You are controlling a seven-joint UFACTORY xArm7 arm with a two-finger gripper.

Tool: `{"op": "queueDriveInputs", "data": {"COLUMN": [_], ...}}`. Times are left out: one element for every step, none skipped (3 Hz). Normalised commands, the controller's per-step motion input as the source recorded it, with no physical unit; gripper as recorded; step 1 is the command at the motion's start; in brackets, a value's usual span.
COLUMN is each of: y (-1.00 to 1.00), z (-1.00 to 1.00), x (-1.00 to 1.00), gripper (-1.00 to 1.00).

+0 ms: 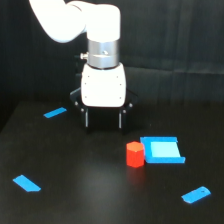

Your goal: Pick up the red object from the table

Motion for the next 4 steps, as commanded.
{"op": "queueDriveInputs", "data": {"y": [-0.77,-0.72,-0.74,-0.71], "z": [-0.30,-0.16,0.02,-0.07], "x": [0.86,0.61,0.22,0.01], "gripper": [0.92,0.96,0.97,0.95]}}
